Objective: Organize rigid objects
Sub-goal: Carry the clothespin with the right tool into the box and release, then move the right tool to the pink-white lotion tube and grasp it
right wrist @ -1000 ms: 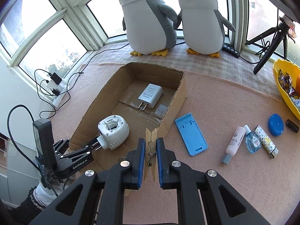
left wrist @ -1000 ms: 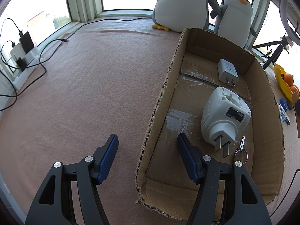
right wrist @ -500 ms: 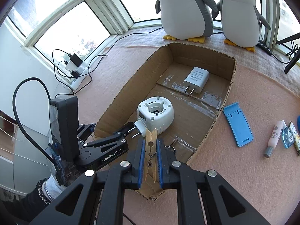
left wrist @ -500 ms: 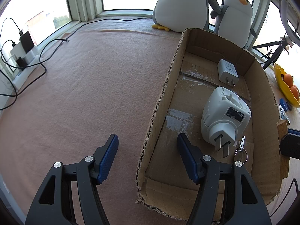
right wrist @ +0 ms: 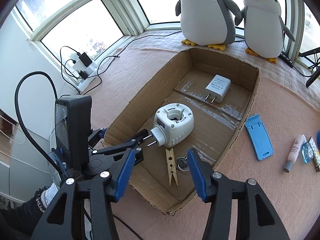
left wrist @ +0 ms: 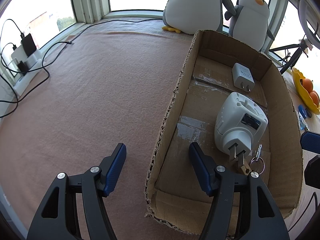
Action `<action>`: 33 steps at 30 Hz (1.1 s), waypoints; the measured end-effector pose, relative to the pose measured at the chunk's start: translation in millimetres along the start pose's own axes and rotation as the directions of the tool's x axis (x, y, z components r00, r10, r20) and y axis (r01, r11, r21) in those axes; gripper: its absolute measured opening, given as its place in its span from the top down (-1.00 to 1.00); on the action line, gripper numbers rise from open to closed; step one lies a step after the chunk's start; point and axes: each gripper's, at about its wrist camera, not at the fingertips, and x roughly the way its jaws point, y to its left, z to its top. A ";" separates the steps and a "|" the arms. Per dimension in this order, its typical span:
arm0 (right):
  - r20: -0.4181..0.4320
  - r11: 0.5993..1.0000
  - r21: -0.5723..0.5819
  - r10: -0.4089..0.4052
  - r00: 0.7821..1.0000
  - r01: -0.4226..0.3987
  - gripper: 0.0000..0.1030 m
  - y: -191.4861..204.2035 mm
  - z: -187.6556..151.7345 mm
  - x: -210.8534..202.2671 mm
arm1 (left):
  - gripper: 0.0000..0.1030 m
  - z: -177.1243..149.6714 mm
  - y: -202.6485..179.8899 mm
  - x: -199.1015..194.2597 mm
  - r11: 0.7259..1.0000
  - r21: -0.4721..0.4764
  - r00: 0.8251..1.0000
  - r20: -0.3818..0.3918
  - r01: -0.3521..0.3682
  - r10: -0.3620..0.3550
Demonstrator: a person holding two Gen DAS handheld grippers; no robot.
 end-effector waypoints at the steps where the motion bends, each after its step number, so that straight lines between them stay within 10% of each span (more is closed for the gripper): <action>1: 0.004 1.000 0.005 -0.002 1.000 0.002 -0.02 -1.0 0.9 -1.6 | -0.27 0.0 0.1 0.1 1.000 0.000 1.000 0.000 0.000 0.000; 33: 0.057 0.878 0.397 -0.315 0.947 0.268 -0.17 -177.8 -33.8 -43.9 | -0.27 -0.9 0.8 -1.8 1.000 0.005 1.000 0.001 0.000 0.000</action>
